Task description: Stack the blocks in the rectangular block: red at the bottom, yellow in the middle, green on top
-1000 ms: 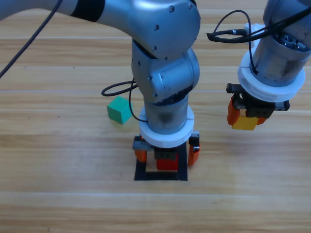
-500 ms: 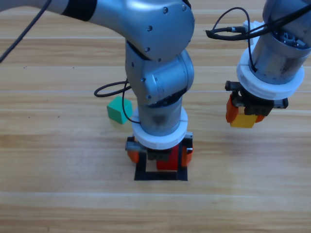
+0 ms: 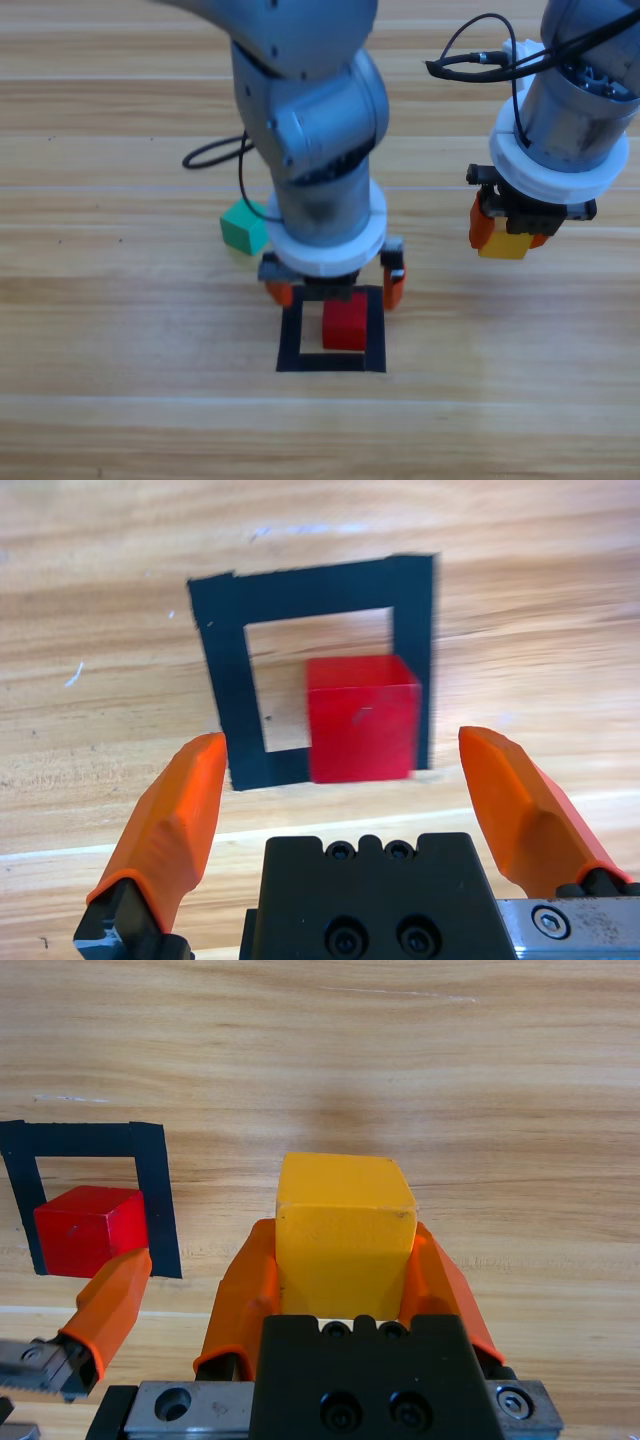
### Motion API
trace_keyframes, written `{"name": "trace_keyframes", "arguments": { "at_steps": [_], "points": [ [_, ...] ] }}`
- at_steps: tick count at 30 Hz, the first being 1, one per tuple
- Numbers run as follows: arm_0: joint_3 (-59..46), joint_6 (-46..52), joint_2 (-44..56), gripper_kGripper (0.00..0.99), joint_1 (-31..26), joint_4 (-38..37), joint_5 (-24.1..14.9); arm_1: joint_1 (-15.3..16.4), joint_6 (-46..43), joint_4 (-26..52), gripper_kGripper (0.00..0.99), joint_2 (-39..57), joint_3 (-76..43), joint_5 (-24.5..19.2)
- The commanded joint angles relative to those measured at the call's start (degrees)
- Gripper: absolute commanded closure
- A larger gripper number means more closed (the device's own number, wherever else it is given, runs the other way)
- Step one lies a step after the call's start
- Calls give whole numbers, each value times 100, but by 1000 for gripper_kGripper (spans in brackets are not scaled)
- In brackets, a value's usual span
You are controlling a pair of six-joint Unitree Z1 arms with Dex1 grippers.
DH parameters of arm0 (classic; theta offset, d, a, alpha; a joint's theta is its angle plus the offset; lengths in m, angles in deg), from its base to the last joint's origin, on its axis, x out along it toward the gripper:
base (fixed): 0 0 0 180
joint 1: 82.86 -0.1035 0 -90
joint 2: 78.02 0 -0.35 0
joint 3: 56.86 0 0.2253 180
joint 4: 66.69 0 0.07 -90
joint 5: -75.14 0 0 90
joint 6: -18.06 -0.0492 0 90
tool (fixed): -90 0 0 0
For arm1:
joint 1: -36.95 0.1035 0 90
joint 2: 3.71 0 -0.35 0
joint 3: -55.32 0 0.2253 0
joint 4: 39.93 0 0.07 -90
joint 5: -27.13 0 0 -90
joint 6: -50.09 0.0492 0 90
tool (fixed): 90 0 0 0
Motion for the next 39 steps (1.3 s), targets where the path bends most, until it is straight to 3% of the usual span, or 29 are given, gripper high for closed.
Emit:
{"name": "trace_keyframes", "arguments": {
  "at_steps": [1,5,15,19,23,27,31,39],
  "points": [
    [269,-169,739,0,11,369,-174,-82,-10,-55,801,41,33,-68],
    [497,-609,1591,0,-191,940,-658,-82,16,-55,801,68,33,55],
    [-364,-3360,3068,2,-2556,932,-596,788,658,-679,801,-231,868,195],
    [-179,-4388,3156,0,-3487,923,-130,1060,895,-1452,801,-934,2002,608],
    [-65,-5161,3068,2,-3927,896,336,1333,1124,-2349,801,-1646,3346,679],
    [-47,-6119,2866,2,-4489,852,1487,1386,1247,-2700,801,-2138,4085,687],
    [-109,-6278,2725,0,-4683,905,1812,1394,1378,-3359,801,-2745,5043,679],
    [-12,-6418,2417,0,-4700,1037,2357,1386,1510,-3377,801,-2956,5122,635]
  ]
}}
